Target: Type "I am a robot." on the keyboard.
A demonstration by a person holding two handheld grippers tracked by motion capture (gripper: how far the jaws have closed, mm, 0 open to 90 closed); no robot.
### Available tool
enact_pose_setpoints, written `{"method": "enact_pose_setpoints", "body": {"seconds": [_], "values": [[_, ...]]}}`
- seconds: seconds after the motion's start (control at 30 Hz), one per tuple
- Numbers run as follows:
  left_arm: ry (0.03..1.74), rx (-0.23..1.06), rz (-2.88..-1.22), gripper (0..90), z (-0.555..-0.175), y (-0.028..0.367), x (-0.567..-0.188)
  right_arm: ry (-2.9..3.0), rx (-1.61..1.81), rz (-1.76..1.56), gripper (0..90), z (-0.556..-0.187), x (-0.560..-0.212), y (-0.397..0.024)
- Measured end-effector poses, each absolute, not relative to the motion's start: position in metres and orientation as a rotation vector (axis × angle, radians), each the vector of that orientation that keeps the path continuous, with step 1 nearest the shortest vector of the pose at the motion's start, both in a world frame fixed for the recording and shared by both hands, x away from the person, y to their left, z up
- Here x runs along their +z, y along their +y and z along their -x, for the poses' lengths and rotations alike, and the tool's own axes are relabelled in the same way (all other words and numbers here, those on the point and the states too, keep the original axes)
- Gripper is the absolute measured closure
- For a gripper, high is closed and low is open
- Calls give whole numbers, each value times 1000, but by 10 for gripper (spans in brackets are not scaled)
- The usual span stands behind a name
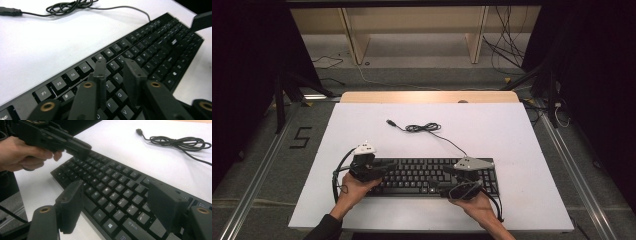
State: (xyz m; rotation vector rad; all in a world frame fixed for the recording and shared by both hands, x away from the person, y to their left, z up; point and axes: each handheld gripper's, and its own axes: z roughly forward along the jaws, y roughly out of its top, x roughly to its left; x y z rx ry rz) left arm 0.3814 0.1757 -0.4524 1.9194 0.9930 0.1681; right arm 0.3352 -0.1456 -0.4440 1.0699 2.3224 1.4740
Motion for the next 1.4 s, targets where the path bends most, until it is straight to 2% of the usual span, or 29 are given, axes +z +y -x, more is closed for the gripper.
{"method": "enact_pose_setpoints", "body": {"seconds": [0.27,0.47,0.57,0.7,0.93,1.1,1.3,1.4], "values": [[1009,158,-1836,469,-370,194,-447,2325,1463,-1065,324,-338,-444,-145],[1007,181,-1790,353,-358,204,-448,2336,1441,-1065,350,-340,-445,-142],[1005,194,-1770,328,-353,209,-448,2346,1434,-1062,382,-341,-446,-140],[1005,200,-1739,315,-347,214,-448,2372,1410,-1051,473,-343,-447,-137],[1006,202,-1724,302,-341,219,-450,2421,1367,-1027,682,-346,-450,-129],[998,203,-1724,285,-337,219,-453,2461,1329,-1025,800,-351,-455,-124],[980,214,-1729,261,-333,216,-454,2507,1284,-1012,887,-354,-462,-116],[969,222,-1727,255,-331,216,-454,2521,1265,-1010,900,-355,-465,-112]]}}
